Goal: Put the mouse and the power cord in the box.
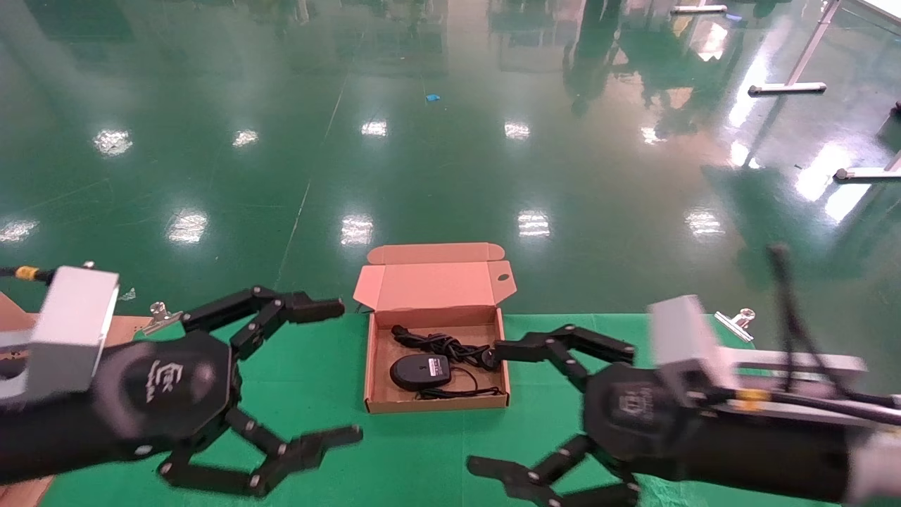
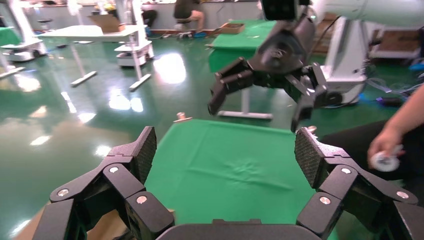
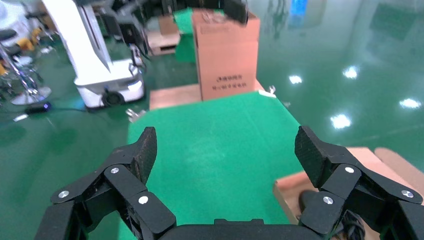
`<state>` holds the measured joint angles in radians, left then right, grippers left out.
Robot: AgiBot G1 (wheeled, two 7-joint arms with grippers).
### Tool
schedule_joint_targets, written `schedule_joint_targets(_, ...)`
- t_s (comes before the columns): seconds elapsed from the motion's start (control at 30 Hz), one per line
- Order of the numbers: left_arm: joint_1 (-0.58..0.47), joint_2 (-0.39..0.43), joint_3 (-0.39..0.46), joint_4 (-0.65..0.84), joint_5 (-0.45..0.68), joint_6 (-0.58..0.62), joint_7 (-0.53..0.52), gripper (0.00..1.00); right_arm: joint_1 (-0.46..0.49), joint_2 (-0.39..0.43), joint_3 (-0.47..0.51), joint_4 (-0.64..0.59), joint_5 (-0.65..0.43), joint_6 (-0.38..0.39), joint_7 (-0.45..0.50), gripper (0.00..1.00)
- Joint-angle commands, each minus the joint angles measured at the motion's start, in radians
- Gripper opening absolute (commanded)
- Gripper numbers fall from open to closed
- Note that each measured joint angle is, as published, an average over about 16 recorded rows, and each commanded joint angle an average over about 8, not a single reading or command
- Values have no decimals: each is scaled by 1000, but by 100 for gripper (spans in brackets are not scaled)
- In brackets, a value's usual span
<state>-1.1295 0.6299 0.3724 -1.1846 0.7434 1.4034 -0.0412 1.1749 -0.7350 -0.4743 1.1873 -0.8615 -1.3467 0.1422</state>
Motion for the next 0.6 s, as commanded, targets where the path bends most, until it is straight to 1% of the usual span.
schedule_joint_targets(0.03, 11, -4, -19, -21, -3, 19, -30, 100, -21, 25, 40, 20, 27, -31, 9, 100)
schedule_joint_targets(0.2, 39, -13, -66, -70, -9, 65, -104, 100, -71, 87, 137, 68, 92, -105, 32, 100)
schedule_joint_targets(0.37, 59, -20, -100, -107, -14, 99, -154, 100, -107, 132, 210, 104, 140, -160, 47, 100)
schedule_joint_targets(0.5, 67, -23, -114, -120, -16, 112, -168, 100, -121, 148, 236, 116, 158, -179, 51, 100)
schedule_joint_targets(0.6, 66, -23, -111, -118, -16, 110, -163, 100, -119, 145, 231, 114, 156, -176, 50, 100)
